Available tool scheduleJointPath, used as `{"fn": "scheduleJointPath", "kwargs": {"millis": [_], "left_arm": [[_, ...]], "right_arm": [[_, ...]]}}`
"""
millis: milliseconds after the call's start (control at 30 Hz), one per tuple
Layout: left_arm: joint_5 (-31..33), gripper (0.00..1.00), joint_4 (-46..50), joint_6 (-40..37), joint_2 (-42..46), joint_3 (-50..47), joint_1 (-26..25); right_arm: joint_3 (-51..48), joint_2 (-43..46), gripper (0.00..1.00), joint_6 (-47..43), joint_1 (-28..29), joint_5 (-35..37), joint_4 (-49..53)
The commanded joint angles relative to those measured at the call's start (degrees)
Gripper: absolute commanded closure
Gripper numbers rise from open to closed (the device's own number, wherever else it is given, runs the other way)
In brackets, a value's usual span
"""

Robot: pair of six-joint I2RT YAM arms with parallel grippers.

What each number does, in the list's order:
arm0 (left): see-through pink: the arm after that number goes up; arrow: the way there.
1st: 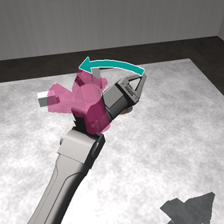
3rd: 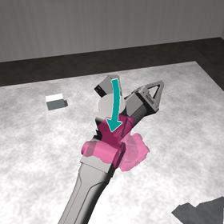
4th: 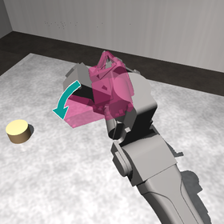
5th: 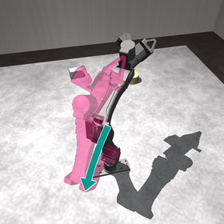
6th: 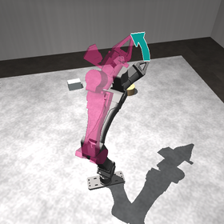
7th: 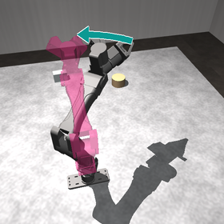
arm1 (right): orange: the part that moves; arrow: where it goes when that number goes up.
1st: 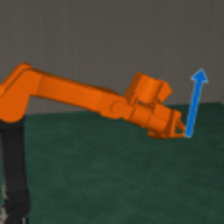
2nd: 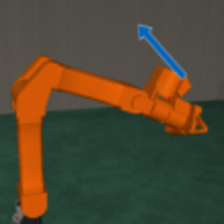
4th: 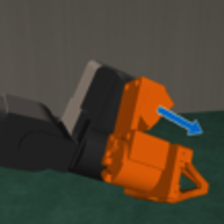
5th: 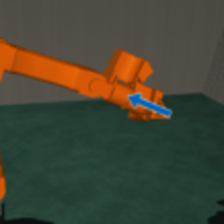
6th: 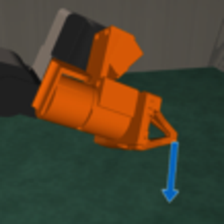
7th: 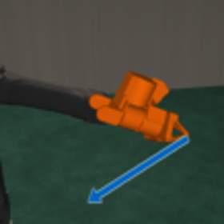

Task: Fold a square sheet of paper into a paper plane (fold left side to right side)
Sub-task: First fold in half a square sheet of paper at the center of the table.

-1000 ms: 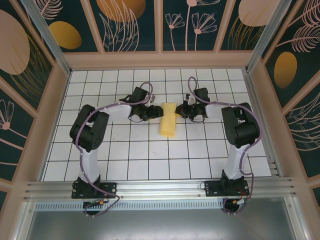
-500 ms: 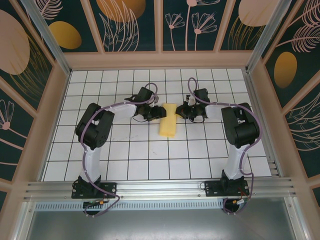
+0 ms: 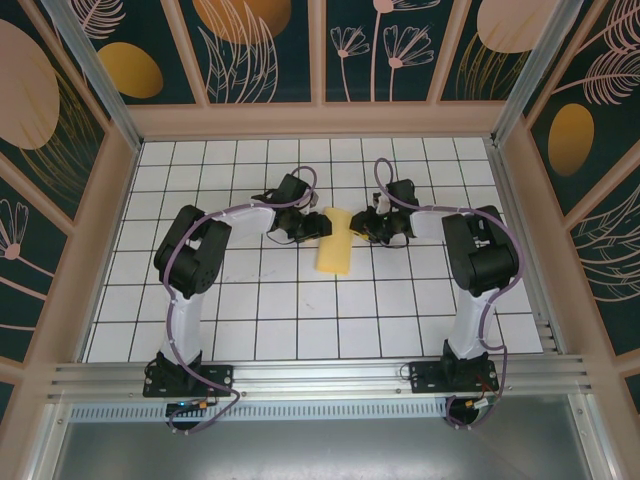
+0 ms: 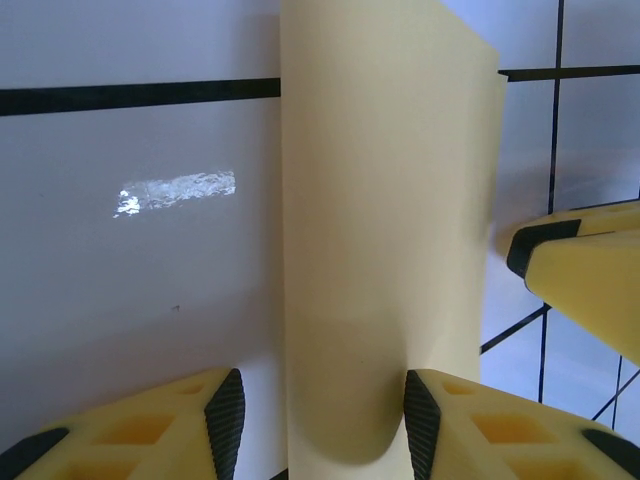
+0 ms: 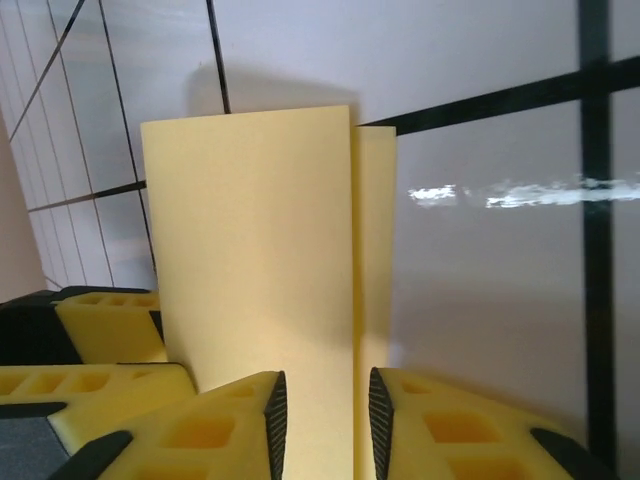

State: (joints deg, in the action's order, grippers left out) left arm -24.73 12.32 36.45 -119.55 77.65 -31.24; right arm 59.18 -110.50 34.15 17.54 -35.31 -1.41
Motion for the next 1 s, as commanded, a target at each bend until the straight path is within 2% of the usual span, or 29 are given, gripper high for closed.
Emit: {"fn": "scheduleJointPath", "kwargs": {"millis": [0, 233, 967], "left_arm": [[1.1, 0.51, 2.1, -1.2, -2.0, 1.0, -0.4], [1.0, 0.51, 2.5, -1.5, -2.3, 1.5, -0.4], [4.1, 0.49, 6.6, -4.3, -4.6, 4.5, -1.9]], "right_arm": [[-0.5, 4.4, 0.64, -2.2, -1.0, 3.3, 3.4], [-3.2, 8.3, 0.63, -4.0, -3.1, 6.8, 5.9], [-6.9, 12.8, 0.64, -4.4, -5.6, 6.8, 6.3]]}}
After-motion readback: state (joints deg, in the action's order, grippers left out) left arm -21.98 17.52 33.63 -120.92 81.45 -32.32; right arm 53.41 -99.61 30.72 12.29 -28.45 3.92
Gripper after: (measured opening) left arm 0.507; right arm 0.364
